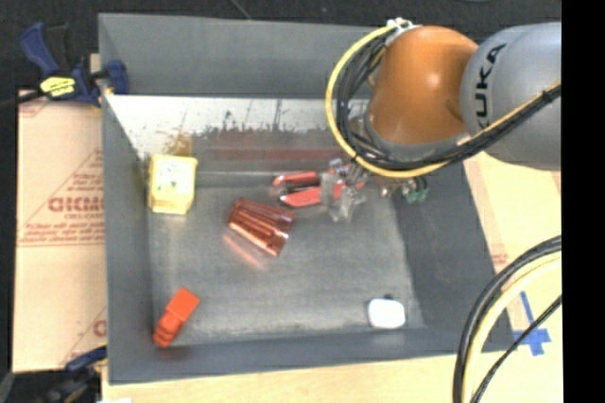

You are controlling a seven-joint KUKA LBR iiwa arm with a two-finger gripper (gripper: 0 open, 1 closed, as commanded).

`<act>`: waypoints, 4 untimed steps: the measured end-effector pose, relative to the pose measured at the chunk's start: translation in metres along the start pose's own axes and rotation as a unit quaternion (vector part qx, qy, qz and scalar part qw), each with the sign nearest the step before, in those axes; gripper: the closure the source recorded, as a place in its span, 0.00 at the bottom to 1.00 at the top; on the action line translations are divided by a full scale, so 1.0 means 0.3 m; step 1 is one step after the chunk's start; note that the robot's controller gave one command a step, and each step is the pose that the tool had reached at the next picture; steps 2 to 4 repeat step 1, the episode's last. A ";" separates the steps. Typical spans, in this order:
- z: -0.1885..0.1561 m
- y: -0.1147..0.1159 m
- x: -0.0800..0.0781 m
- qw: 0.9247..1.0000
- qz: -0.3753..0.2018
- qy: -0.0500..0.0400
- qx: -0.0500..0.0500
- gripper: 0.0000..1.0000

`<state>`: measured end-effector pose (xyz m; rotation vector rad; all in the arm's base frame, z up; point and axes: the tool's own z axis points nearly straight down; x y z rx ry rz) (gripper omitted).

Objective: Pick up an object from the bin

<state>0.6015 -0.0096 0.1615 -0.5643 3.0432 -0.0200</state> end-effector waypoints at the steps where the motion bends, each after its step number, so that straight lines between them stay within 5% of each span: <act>1: 0.219 -0.024 0.021 0.999 -0.054 0.003 0.000 1.00; 4: 0.219 -0.024 0.021 0.999 -0.054 0.003 0.000 1.00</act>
Offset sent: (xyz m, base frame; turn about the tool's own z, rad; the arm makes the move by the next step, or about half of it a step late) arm 0.0166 0.0157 0.0600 0.0082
